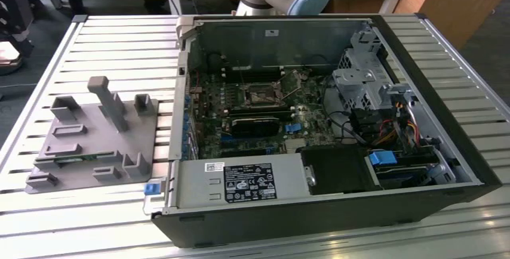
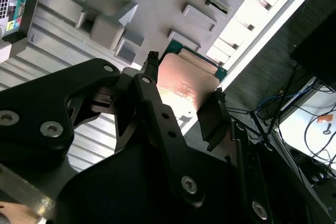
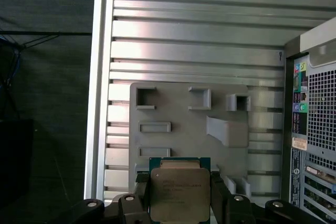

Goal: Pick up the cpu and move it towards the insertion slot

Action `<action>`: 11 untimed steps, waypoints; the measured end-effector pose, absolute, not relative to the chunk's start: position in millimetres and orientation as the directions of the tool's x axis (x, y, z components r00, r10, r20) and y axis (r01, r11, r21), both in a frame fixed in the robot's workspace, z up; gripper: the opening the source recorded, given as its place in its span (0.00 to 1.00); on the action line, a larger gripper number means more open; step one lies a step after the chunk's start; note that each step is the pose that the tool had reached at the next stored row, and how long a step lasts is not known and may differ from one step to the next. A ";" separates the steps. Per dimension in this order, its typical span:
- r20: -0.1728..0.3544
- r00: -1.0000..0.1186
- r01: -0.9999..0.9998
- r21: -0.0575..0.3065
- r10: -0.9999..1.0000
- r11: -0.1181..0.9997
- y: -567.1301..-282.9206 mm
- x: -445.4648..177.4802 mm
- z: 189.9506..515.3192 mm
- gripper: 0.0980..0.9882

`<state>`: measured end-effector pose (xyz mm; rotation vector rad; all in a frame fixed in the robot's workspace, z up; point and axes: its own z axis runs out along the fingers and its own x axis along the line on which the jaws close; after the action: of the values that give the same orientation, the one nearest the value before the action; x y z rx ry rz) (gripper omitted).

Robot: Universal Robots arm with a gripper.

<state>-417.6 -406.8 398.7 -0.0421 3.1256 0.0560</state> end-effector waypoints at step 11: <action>-0.016 -1.000 -0.027 0.036 -0.027 0.999 -406.8 -406.9 398.7 0.50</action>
<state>-406.9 -406.8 398.7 -0.0421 3.1257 0.0559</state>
